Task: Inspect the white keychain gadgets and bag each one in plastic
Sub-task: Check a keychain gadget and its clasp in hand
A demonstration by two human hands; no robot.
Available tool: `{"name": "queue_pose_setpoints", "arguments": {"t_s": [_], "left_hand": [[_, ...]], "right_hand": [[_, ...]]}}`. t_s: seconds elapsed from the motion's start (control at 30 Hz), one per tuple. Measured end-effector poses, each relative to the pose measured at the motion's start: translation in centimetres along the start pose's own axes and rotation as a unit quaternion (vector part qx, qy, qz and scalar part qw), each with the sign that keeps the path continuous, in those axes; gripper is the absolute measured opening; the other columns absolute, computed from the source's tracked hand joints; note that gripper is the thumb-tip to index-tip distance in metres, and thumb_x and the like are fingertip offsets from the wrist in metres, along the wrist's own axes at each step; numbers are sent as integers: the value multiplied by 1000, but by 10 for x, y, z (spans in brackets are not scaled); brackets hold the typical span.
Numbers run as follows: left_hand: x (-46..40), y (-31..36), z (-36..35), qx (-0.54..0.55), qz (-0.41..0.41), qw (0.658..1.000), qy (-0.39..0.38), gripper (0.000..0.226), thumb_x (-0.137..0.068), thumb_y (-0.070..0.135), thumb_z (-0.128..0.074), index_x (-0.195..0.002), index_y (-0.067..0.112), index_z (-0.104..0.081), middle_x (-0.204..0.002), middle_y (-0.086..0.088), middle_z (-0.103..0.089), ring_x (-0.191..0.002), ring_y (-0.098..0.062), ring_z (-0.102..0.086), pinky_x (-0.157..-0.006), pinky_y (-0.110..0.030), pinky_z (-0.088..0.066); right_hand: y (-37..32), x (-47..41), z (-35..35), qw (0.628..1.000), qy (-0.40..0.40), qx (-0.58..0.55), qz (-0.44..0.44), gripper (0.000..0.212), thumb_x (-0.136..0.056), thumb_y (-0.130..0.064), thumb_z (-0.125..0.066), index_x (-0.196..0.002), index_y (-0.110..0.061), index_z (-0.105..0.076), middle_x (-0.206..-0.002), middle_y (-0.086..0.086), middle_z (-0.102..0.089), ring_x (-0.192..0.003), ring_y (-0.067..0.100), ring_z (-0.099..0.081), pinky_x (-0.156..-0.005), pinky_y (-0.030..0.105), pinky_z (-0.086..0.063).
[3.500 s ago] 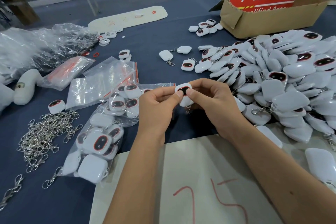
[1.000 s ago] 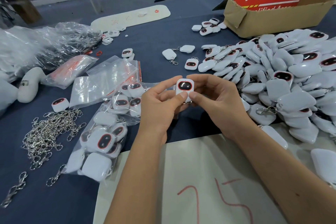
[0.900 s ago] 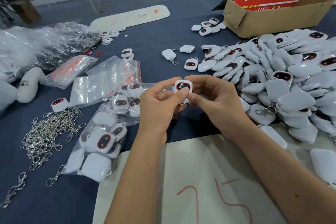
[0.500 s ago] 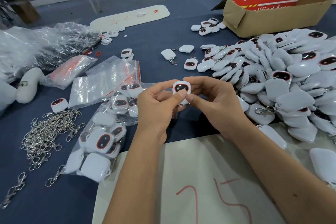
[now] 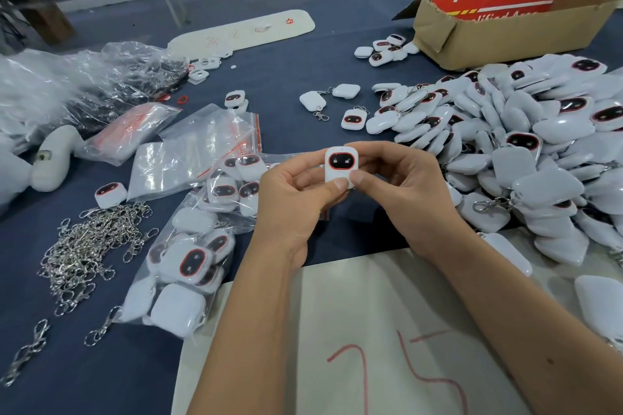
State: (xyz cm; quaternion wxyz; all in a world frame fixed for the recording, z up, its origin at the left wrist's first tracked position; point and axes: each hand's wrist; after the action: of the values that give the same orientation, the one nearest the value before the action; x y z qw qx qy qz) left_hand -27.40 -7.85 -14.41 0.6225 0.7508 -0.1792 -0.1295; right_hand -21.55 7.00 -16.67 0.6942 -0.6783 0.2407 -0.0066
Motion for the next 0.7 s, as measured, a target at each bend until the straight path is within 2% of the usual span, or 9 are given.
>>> {"name": "queue_pose_setpoints", "arguments": {"t_s": [0.07, 0.17, 0.27, 0.53, 0.7], "left_hand": [[0, 0, 0, -2, -1, 1000, -9, 40, -88, -13, -69, -121, 9, -73, -104, -15, -79, -99, -30, -76, -90, -43, -60], [0, 0, 0, 11, 4, 1000, -16, 39, -88, -14, -68, -122, 6, -73, -104, -15, -79, -99, -28, -77, -81, -29, -61], [0, 0, 0, 15, 11, 1000, -6, 35, -88, -12, -69, -120, 2, -73, -102, -15, -79, -92, -22, -77, -74, -23, -59], [-1, 0, -2, 30, 35, 999, 12, 28, -89, -9, -69, -115, -1, -75, -98, -13, -80, -88, -22, -79, -73, -22, -60], [-1, 0, -2, 26, 29, 999, 10, 29, -88, -9, -71, -115, 1, -74, -98, -14, -80, -88, -24, -79, -72, -23, -60]], "right_hand": [[-1, 0, 1, 1000, 5, -9, -4, 32, -92, 7, -69, -116, -12, -76, -101, 3, -80, -97, 25, -74, -86, 25, -57], [-1, 0, 0, 1000, 6, -20, -7, 30, -92, 4, -69, -117, -12, -76, -103, 5, -80, -102, 31, -73, -89, 29, -58], [-2, 0, 0, 1000, 4, -27, -11, 29, -92, 0, -68, -116, -14, -77, -104, 6, -80, -102, 32, -74, -92, 34, -59], [-3, 1, -1, 998, 14, -51, -37, 26, -94, -2, -69, -116, -13, -77, -101, 8, -79, -90, 17, -74, -79, 23, -56], [-2, 0, 0, 998, 19, -54, -35, 30, -89, -8, -71, -118, -13, -76, -101, 9, -79, -91, 18, -72, -79, 25, -56]]}}
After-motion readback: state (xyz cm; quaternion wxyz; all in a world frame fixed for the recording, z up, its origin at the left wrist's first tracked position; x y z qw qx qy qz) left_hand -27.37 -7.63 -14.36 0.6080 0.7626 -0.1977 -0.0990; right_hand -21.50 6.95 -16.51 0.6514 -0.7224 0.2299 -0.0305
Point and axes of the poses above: each hand's wrist, its own x-axis away from the middle knuckle, its own z-axis out of the back of the hand, y = z × x
